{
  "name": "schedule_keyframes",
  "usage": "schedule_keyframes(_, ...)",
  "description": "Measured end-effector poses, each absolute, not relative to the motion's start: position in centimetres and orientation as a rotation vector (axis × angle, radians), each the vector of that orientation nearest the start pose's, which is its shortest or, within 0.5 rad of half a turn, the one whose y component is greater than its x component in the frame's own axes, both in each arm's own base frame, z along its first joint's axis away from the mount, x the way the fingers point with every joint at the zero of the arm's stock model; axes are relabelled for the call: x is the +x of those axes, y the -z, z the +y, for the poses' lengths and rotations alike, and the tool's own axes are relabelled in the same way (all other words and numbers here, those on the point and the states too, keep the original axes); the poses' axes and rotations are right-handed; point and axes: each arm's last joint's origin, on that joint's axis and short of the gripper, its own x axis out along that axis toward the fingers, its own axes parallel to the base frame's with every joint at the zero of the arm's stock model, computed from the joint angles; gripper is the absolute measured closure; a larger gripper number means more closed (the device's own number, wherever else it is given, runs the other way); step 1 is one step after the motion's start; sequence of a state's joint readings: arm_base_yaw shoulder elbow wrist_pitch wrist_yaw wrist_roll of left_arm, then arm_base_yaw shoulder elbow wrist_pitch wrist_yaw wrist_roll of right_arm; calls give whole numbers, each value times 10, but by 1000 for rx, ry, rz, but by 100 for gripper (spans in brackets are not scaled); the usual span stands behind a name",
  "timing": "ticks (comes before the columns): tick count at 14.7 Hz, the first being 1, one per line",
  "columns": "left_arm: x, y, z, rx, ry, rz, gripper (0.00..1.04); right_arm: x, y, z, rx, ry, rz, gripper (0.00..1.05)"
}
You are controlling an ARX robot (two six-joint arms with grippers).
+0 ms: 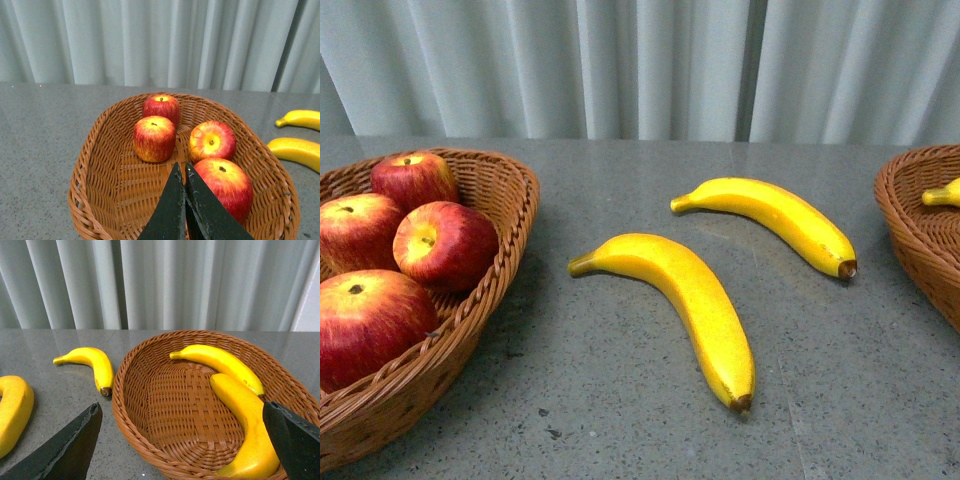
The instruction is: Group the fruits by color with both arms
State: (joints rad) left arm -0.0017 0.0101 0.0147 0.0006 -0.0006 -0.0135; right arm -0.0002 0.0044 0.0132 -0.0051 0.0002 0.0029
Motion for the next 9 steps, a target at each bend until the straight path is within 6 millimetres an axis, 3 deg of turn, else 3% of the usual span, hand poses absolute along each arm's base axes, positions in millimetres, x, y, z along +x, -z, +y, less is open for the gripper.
schedule_keyframes(2, 97, -167, 0, -14, 1, -1, 103, 97, -167, 0, 3, 0, -4, 7)
schedule_keyframes(9, 97, -167, 0, -14, 1, -1, 20, 97, -167, 0, 3, 0, -4, 7)
